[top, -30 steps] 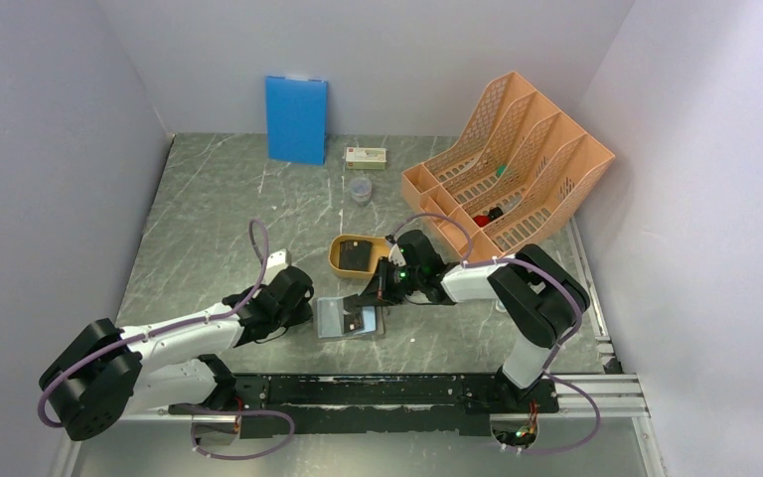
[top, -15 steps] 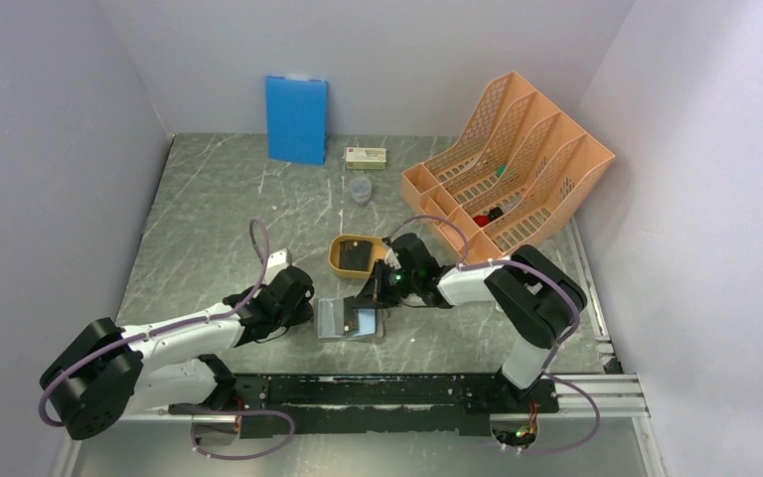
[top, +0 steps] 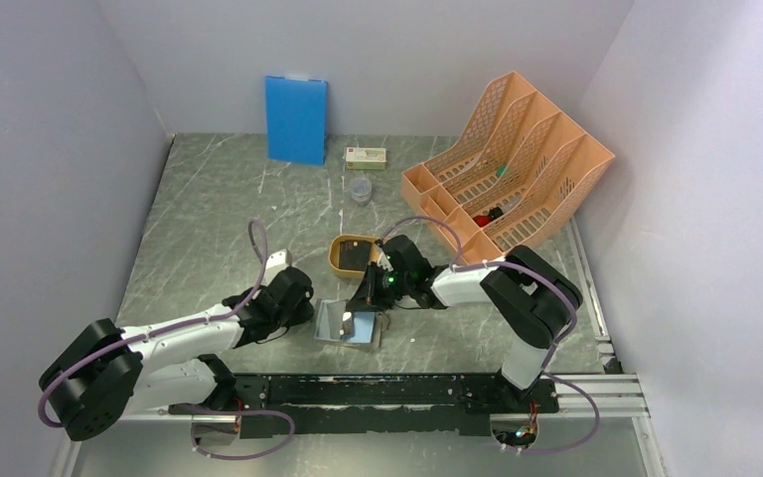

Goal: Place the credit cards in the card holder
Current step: Insert the credit card into the card holder.

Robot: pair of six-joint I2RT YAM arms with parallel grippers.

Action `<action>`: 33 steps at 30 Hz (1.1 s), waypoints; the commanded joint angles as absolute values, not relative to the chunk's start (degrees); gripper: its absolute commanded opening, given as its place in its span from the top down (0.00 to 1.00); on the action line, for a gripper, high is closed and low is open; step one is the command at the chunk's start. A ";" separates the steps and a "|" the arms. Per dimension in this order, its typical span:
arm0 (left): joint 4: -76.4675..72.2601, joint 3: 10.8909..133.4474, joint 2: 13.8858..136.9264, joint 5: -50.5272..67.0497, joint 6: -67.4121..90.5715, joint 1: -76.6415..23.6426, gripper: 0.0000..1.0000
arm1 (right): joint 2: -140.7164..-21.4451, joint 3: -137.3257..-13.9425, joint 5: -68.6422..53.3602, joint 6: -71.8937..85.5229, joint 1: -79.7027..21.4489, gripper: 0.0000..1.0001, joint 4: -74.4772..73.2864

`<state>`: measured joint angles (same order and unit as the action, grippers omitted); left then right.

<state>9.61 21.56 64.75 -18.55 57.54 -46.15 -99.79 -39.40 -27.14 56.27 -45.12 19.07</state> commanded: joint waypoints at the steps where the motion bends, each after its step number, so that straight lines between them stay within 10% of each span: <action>1: 15.21 18.17 65.86 -15.12 57.90 -45.97 0.75 | -98.38 -40.45 -25.49 54.63 -45.48 0.83 15.54; 12: 15.97 17.86 64.42 -15.39 58.16 -45.97 0.75 | -94.49 -39.86 -24.57 52.89 -45.45 0.61 11.33; 33: 19.08 18.72 61.80 -17.07 57.74 -45.96 0.75 | -87.35 -44.23 -17.17 34.12 -61.44 0.73 -10.93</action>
